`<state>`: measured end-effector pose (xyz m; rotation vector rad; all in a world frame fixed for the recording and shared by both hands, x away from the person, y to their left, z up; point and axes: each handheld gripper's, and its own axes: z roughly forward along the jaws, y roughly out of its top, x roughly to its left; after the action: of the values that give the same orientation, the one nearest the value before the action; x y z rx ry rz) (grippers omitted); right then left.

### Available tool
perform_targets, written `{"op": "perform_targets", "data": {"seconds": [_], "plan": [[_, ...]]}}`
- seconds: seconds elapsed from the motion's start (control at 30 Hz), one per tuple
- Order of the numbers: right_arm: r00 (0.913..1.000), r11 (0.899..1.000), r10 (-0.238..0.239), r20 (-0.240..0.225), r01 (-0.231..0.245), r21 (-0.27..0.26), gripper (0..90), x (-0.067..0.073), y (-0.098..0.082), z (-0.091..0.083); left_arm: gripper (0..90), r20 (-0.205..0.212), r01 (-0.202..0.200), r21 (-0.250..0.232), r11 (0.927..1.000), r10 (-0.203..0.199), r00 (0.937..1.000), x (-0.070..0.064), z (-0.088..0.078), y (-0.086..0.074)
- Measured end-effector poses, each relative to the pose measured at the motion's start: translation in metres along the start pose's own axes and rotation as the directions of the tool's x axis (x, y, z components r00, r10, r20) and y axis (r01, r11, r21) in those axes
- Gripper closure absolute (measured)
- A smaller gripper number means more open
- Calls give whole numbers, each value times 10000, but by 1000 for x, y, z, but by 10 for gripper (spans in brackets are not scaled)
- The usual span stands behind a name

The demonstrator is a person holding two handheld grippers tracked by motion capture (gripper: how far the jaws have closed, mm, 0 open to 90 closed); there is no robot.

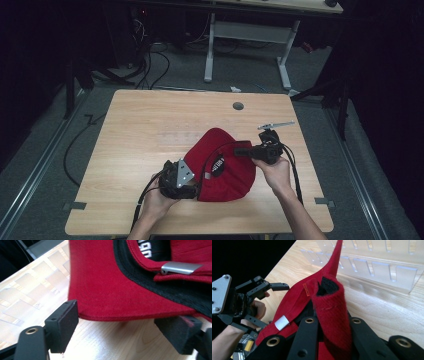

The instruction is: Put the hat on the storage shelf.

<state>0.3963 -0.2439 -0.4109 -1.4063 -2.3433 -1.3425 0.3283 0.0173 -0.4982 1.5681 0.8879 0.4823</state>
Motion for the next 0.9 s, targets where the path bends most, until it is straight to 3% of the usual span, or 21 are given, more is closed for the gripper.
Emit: {"op": "perform_targets", "data": {"seconds": [0.37,0.5,0.7,0.9], "plan": [[9997,9996,241,-97,-240,119,847,-3,-10,4,275,95,-50,44,10000,49,9999,1,0,2],[9998,9997,28,-194,-23,257,848,4,-10,8,313,477,175,-239,9996,-163,9987,-3,-1,10],[9996,9993,158,-254,-149,336,846,3,-11,10,348,570,245,90,9997,-250,9981,-3,-1,11],[9996,9989,189,-223,-180,426,845,2,-11,12,446,870,358,162,9992,-371,9955,-2,-4,13]]}}
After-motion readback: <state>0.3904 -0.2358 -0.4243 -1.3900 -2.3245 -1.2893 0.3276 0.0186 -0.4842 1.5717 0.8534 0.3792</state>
